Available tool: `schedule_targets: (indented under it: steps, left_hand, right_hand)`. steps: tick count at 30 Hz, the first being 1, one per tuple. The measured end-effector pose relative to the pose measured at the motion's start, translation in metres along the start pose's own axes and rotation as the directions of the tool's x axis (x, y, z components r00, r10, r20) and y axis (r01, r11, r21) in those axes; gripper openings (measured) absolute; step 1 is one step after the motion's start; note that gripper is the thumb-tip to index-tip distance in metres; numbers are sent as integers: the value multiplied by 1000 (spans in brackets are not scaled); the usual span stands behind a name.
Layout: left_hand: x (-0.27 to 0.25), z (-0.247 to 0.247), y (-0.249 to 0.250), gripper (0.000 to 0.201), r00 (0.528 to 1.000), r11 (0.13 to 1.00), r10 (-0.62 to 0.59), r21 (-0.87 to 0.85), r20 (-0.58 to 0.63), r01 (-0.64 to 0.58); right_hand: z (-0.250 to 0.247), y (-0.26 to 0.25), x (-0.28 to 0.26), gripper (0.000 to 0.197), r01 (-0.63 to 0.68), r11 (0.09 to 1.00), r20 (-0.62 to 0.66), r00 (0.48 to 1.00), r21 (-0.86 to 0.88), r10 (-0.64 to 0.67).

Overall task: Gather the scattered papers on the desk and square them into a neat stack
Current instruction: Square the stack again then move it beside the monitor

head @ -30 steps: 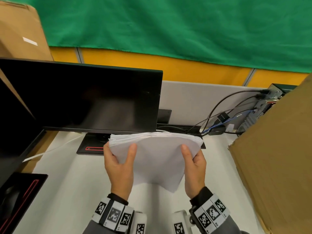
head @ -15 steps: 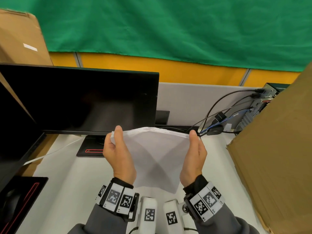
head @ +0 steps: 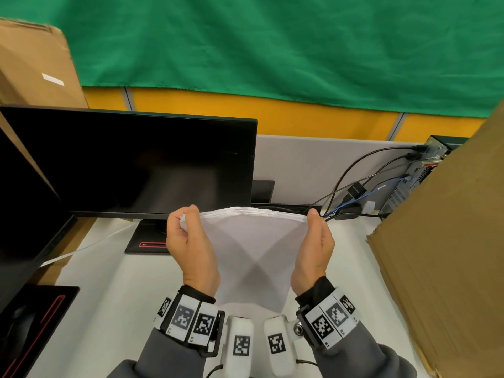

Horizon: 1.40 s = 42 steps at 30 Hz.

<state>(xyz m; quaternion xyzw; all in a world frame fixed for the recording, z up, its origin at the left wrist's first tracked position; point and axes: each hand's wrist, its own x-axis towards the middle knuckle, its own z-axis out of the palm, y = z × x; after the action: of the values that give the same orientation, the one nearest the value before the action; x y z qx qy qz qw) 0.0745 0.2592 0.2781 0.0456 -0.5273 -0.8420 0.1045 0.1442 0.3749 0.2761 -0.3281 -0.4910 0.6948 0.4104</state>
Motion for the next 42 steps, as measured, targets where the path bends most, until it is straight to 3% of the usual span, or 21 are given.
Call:
schedule_targets:
  steps: [3,6,10,12,14,16,19,23,24,25,27,31,33,37,42]
  left_hand:
    - [1,-1,-2,15,1000,1000,9,18,-17,-9]
    - [6,-2,-3,11,1000,1000,22,16,-16,-22]
    - [7,-11,-4,8,990,994,97,36,106,-101]
    - [13,-31,-16,37,957,990,98,69,273,-121]
    - [21,-55,-39,67,904,988,-23,150,427,-46]
    - [25,-77,-69,66,864,957,-190,284,467,57]
    - [25,-95,-104,37,863,909,-302,395,404,133]
    - [25,-98,-114,27,876,904,-336,381,346,196]
    - [24,-96,-113,26,875,903,-342,379,344,204]
    - [23,-95,-114,23,874,899,-350,385,337,211]
    - [21,-93,-116,17,885,891,-356,394,301,224]
    - [17,-86,-108,15,929,875,-309,443,203,194]
    - [18,-86,-89,23,966,852,-212,512,151,108]
    - [32,-108,-37,37,997,700,-54,714,55,-2]
    - [66,-190,-28,49,991,381,-62,915,-122,137]
  right_hand:
    - [3,-6,-3,46,2,1000,-14,1000,-5,-3]
    - [4,-7,-4,33,20,999,-6,1000,-45,-20]
    - [2,-3,4,38,13,998,-18,1000,-60,-14]
    - [2,-2,6,39,25,998,-18,999,-58,-26]
    - [2,-1,8,38,42,996,-21,999,-76,-44]
    - [3,0,11,38,45,996,-1,999,-81,-45]
    - [0,3,18,39,55,996,41,998,-70,-52]
    - [-21,25,21,23,89,993,274,960,-81,-64]
    - [-30,37,19,25,75,992,341,939,-101,-36]
    - [-39,53,18,43,58,987,393,919,-148,5]
    - [-52,81,10,59,22,954,403,909,-300,106]
    - [-52,107,8,16,45,895,273,958,-444,87]
    - [-40,102,5,10,84,890,314,947,-447,68]
    - [-4,100,-23,17,76,907,483,863,-414,148]
    - [36,153,-65,21,-22,808,588,674,-589,447]
